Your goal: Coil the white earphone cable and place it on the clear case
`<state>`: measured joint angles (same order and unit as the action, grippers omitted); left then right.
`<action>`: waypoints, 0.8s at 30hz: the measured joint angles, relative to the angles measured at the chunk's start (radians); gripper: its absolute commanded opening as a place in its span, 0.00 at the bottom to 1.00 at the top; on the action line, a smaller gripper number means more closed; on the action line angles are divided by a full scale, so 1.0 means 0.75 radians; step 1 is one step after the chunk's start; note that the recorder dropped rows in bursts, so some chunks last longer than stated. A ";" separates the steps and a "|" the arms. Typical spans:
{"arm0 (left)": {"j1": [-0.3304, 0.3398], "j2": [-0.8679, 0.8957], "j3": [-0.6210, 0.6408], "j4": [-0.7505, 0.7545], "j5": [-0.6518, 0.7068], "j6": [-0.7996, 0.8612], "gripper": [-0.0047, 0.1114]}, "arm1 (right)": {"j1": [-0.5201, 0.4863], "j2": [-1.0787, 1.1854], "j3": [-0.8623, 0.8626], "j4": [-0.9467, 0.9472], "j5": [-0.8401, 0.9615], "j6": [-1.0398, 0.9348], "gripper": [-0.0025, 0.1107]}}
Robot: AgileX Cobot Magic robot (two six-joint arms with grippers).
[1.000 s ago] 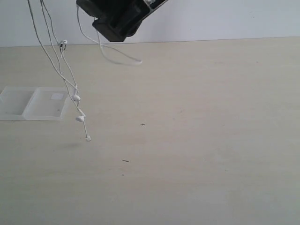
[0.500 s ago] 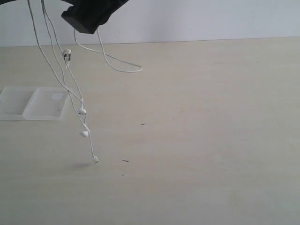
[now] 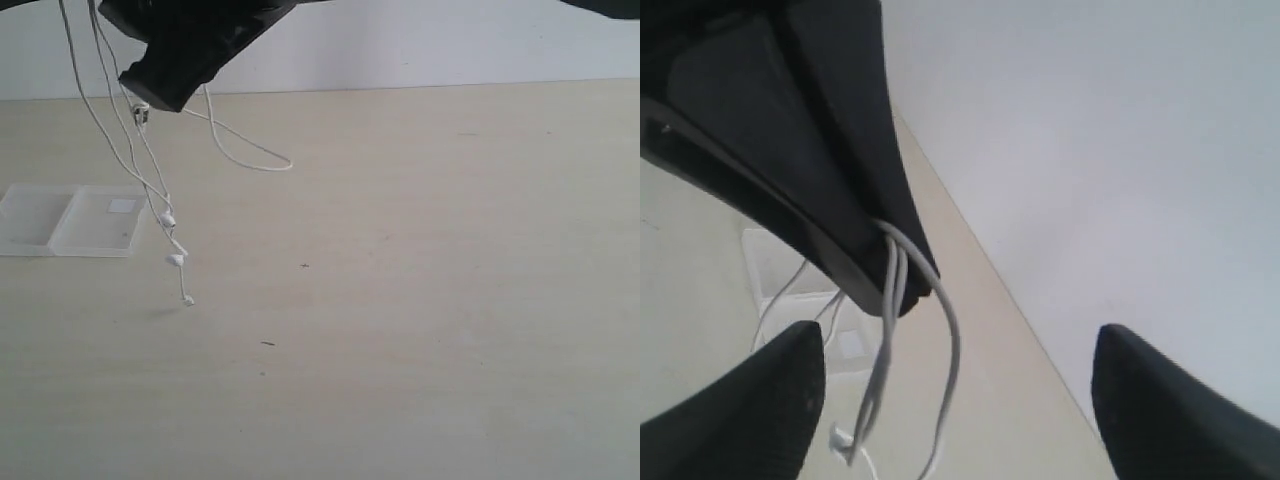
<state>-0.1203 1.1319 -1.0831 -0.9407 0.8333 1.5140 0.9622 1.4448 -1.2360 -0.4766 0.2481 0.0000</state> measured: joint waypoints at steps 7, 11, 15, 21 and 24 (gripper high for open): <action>0.000 0.000 0.000 0.000 0.003 0.035 0.04 | 0.000 0.000 0.000 -0.134 0.011 0.109 0.42; 0.000 0.000 0.000 0.000 0.003 0.039 0.04 | 0.000 0.000 0.000 -0.145 0.013 0.152 0.30; 0.000 0.000 0.000 0.000 0.003 0.039 0.04 | 0.000 0.000 0.000 -0.150 0.000 0.169 0.16; 0.000 0.000 0.000 0.000 0.003 0.039 0.04 | 0.000 0.000 0.000 -0.147 -0.106 0.171 0.02; 0.000 0.000 0.000 0.000 0.003 0.039 0.04 | 0.000 0.000 0.000 -0.116 -0.129 0.180 0.02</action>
<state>-0.1203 1.1319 -1.0831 -0.9407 0.8353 1.5434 0.9622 1.4448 -1.2360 -0.5632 0.1511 0.1352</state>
